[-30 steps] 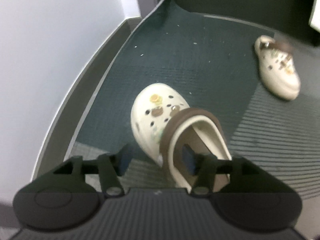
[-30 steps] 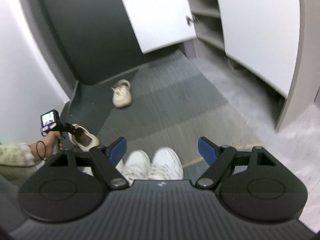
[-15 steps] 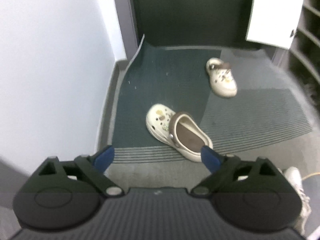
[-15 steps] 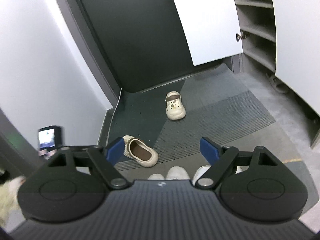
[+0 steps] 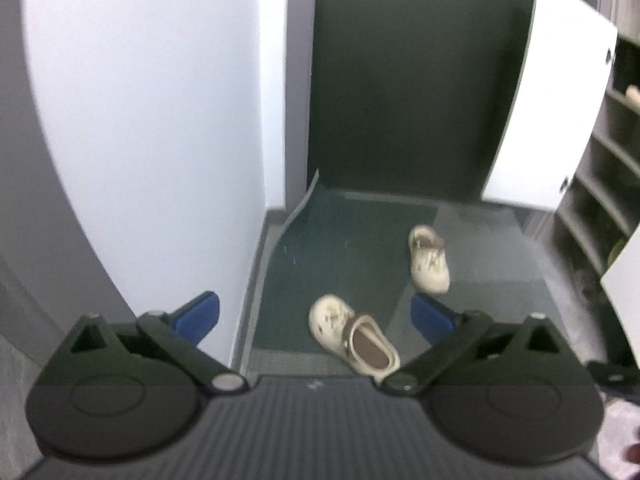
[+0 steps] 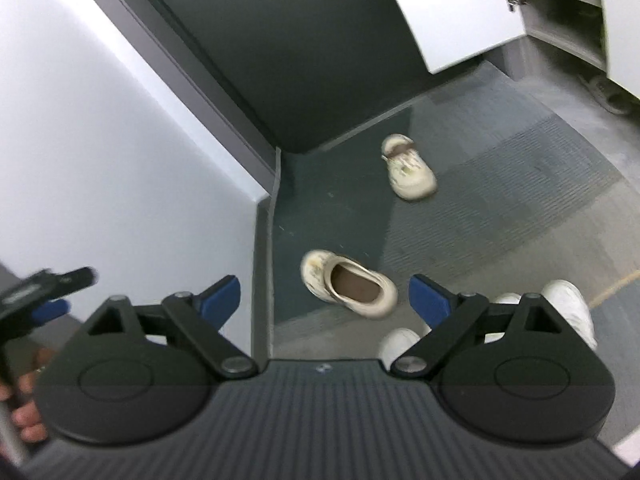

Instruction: Organize scattered shoes

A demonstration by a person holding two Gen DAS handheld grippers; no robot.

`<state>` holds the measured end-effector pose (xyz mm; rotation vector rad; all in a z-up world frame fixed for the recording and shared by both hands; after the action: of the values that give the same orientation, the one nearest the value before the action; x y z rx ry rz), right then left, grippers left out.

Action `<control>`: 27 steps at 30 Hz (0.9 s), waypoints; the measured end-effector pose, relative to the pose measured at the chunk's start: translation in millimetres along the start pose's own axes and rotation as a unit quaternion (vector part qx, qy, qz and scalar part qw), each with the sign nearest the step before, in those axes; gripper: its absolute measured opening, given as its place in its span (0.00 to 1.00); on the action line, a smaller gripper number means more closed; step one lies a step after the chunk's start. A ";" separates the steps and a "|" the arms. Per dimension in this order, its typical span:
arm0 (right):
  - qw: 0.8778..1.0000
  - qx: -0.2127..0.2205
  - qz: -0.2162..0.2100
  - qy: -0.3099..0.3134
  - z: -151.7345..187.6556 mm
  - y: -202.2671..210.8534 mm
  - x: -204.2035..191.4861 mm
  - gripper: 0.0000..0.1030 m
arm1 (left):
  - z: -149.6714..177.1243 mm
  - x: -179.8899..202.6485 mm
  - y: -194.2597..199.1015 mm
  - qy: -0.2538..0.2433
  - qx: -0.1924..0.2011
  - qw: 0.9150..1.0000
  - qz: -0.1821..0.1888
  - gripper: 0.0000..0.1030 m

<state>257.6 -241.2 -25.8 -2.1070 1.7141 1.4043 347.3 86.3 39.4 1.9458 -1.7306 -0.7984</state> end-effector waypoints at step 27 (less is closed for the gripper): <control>0.956 -0.080 -0.151 0.240 -19.5 -192.4 -69.3 0.90 | -3.6 -23.3 135.0 0.000 0.083 0.996 0.015 1.00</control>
<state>428.2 -130.6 -55.3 -2.8356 1.3412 1.0318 246.9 90.0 132.7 2.0209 -1.8743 -0.6630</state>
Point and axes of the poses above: each gripper's, at about its wrist camera, not at the fingertips, and y roughly against the way its jaws point, x to its right, z to its underside, the point moved 3 cm from there along -y, roughly the way its jaws point, and after that the axes turned 15 degrees about -z, right-handed, at the moved point
